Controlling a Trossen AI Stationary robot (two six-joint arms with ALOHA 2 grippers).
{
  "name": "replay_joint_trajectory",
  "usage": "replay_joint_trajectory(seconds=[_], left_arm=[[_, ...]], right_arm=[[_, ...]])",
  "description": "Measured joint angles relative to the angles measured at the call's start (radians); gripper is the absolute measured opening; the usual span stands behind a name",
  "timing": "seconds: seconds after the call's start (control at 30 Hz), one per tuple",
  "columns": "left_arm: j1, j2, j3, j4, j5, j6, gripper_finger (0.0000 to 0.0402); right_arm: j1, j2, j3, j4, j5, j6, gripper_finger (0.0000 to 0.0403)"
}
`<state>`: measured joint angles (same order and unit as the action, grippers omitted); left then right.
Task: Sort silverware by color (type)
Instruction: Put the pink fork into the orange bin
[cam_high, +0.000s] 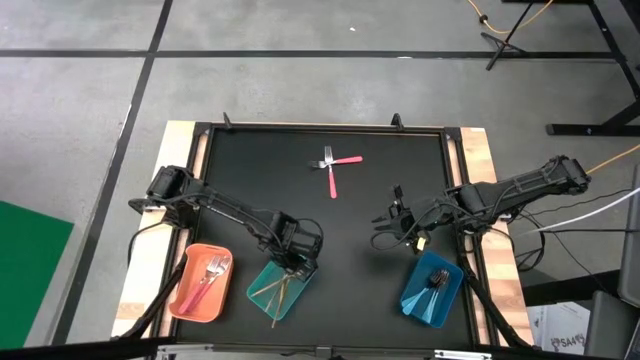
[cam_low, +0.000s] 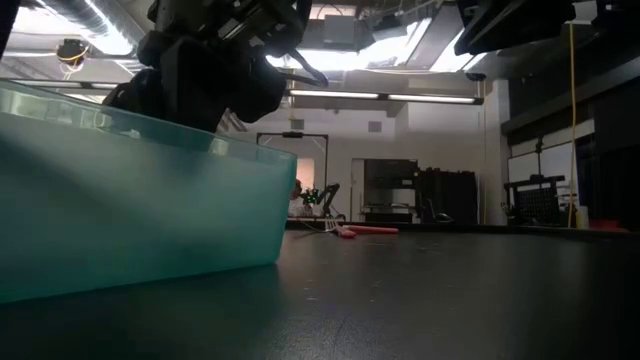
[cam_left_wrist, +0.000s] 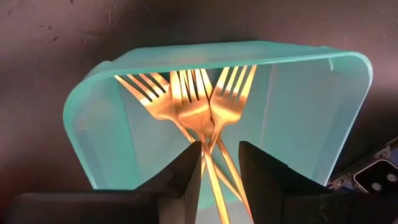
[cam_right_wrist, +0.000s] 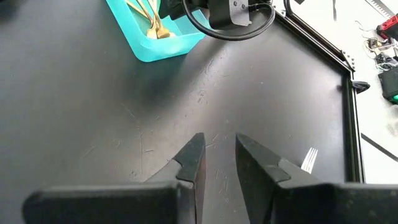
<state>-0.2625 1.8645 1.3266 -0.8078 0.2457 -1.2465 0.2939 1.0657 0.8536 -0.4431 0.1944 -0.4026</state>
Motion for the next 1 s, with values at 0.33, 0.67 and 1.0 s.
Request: replay_joint_trajectory(seconds=[0.33,0.67,1.0], left_arm=[[0.012,-0.039,0.000,0.006,0.077,0.026,0.0091],[0.038,-0.182,0.000,0.026,0.021,0.126,0.0093],[0.215,-0.210,0.000,0.254,-0.111,0.542,0.0093]], right_arm=[[0.000,0.000,0.000,0.000,0.000,0.001,0.0076],[0.000,0.000,0.000,0.002,-0.001,0.002,0.0076],[0.000,0.000,0.000,0.043,-0.003,0.030,0.0076]])
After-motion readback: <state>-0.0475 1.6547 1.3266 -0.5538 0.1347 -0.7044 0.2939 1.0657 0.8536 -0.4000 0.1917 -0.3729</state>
